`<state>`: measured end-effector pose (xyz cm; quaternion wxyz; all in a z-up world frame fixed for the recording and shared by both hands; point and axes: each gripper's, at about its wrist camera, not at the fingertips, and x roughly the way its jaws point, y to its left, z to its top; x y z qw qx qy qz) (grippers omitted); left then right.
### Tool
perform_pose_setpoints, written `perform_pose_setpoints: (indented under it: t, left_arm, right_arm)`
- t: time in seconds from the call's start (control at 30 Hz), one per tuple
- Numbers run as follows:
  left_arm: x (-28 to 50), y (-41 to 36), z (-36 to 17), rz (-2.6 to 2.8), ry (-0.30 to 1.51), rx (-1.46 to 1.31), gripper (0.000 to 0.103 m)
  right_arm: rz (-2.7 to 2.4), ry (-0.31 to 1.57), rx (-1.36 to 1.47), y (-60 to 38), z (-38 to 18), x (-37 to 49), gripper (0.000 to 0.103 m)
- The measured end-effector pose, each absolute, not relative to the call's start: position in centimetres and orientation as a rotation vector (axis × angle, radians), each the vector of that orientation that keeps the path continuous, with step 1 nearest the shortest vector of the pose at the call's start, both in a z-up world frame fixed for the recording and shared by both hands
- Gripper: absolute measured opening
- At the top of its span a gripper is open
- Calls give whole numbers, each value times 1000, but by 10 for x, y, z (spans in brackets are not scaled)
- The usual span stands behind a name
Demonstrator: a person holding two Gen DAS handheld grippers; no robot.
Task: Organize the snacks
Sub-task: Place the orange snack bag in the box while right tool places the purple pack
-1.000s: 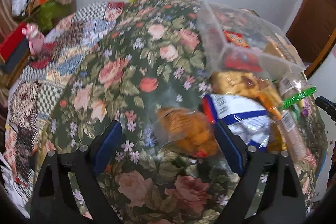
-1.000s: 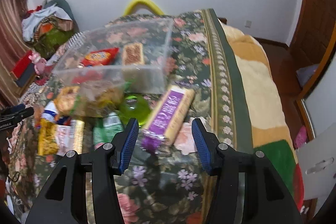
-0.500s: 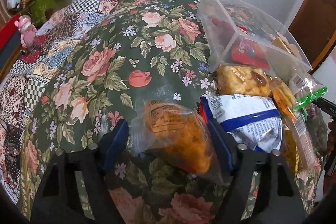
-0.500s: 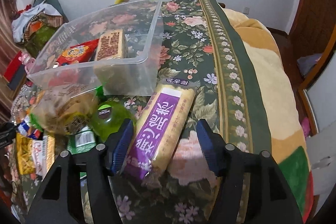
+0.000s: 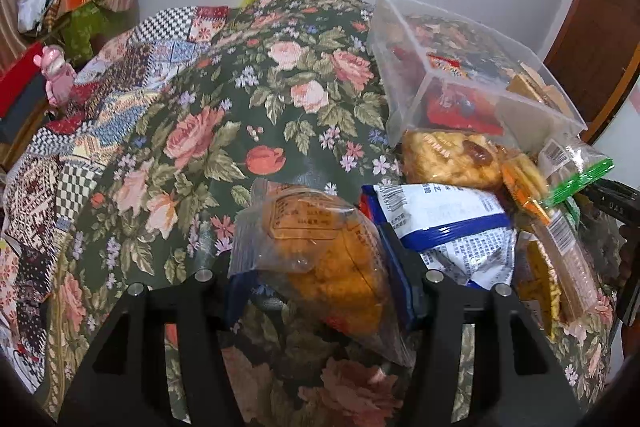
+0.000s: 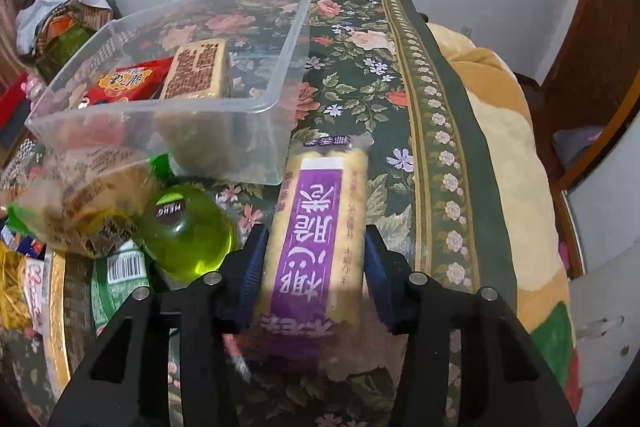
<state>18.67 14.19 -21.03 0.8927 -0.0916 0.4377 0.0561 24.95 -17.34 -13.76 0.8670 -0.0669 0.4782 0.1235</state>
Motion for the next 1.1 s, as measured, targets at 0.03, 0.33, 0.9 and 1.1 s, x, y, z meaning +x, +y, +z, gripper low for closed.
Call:
perform_pose_setpoints:
  t: [0.03,0.33,0.9,1.1]
  left_arm:
    - [185,142,-207,121,901,-188,57]
    - [176,138,-175,135,837,-166,57]
    - [211,100,-109,29,704,-123,57]
    - [238,86,-103,4,692,-98,57]
  right_arm:
    - [260,1001,-135,-175,-137,247,43]
    - [268,939,-89,-190,-106,232,43]
    - [377,756,-55,-165,-34,229,43]
    - [418,720,-63,-141,-29,241,43]
